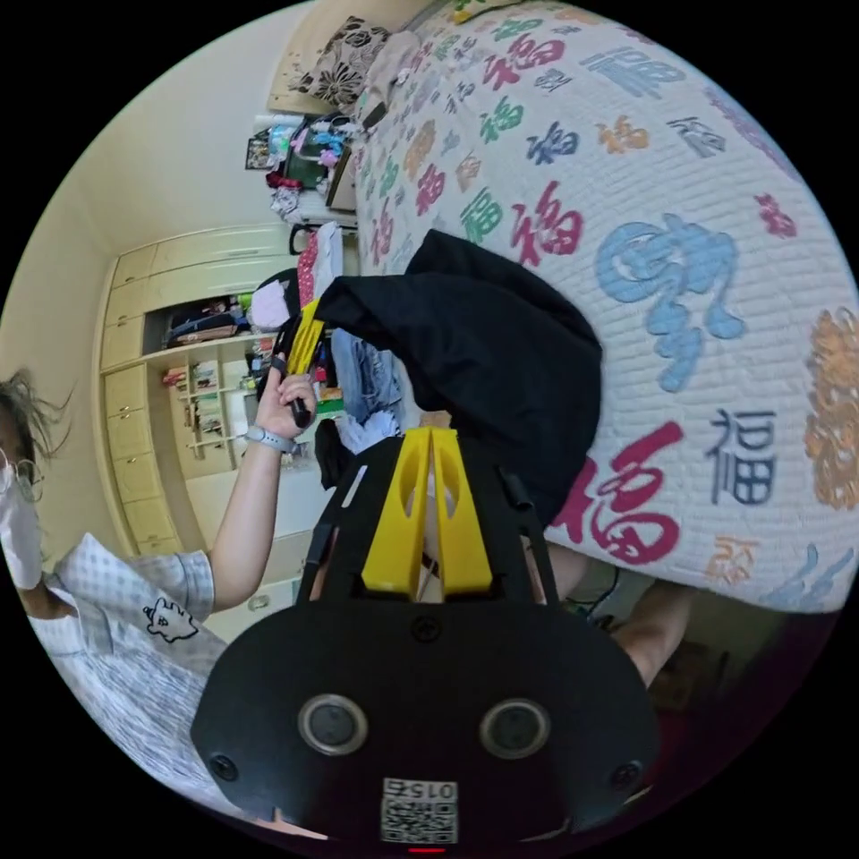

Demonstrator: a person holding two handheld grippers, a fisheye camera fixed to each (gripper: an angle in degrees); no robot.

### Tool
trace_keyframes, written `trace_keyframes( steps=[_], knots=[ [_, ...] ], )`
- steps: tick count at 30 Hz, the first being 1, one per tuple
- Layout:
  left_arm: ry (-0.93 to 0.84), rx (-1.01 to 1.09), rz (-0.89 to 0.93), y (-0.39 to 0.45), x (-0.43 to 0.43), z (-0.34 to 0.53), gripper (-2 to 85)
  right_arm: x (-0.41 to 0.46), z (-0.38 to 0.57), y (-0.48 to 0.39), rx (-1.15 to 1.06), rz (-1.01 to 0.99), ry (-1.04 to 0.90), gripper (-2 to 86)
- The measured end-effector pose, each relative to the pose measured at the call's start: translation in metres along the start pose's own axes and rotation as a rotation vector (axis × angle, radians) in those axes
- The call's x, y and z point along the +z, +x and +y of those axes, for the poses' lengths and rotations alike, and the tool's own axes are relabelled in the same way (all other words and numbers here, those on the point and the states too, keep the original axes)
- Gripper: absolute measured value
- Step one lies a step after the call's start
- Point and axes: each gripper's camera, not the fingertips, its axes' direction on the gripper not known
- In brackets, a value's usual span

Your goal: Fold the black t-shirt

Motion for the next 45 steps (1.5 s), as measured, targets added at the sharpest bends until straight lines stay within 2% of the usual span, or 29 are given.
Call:
trace_keyframes(
  steps=[3,6,8,10,12,15,18,22,25,28,31,35,37,39,43,45],
  knots=[
    [-0.053,-0.001,0.104,0.017,0.0,0.002,-0.8,0.041,-0.016,-0.042,-0.083,0.068,-0.067,0.6],
    [-0.128,0.044,0.139,0.052,0.005,0.009,-0.8,0.065,-0.031,-0.089,-0.153,0.086,-0.031,4.6],
    [-0.196,0.075,0.155,0.079,0.009,0.017,-0.8,0.06,-0.036,-0.114,-0.151,0.175,0.025,7.7],
    [-0.244,0.127,0.178,0.122,0.007,0.027,-0.8,0.027,-0.033,-0.142,-0.13,0.345,0.094,11.0],
    [-0.291,0.192,0.18,0.161,0.005,0.034,-0.9,-0.012,-0.023,-0.167,-0.14,0.395,0.151,11.0],
    [-0.386,0.332,0.212,0.24,0.002,0.046,-0.9,-0.089,0.008,-0.225,-0.205,0.488,0.271,6.0],
    [-0.409,0.467,0.304,0.319,-0.011,0.051,-0.9,-0.158,0.059,-0.288,-0.315,0.537,0.383,0.2],
    [-0.367,0.657,0.305,0.421,-0.044,0.055,-0.9,-0.24,0.127,-0.363,-0.354,0.642,0.539,-0.5],
    [-0.354,0.747,0.314,0.482,-0.06,0.061,-0.9,-0.273,0.172,-0.414,-0.489,0.542,0.575,-0.1],
    [-0.361,0.842,0.326,0.536,-0.063,0.073,-0.9,-0.262,0.208,-0.465,-0.643,0.578,0.521,1.3],
    [-0.36,0.887,0.366,0.577,-0.061,0.086,-0.8,-0.235,0.226,-0.503,-0.741,0.647,0.499,9.9],
    [-0.368,0.873,0.381,0.61,-0.053,0.103,-0.9,-0.228,0.226,-0.534,-0.747,0.628,0.545,14.5],
    [-0.368,0.873,0.376,0.626,-0.048,0.118,-0.9,-0.232,0.221,-0.543,-0.718,0.763,0.594,15.8],
    [-0.374,0.884,0.392,0.634,-0.044,0.13,-0.9,-0.245,0.223,-0.543,-0.701,0.755,0.623,14.9],
    [-0.369,0.896,0.429,0.642,-0.043,0.146,-0.9,-0.283,0.245,-0.536,-0.701,0.695,0.614,2.5],
    [-0.354,0.926,0.416,0.645,-0.046,0.15,-0.9,-0.301,0.258,-0.531,-0.681,0.668,0.608,1.3]
  ],
)
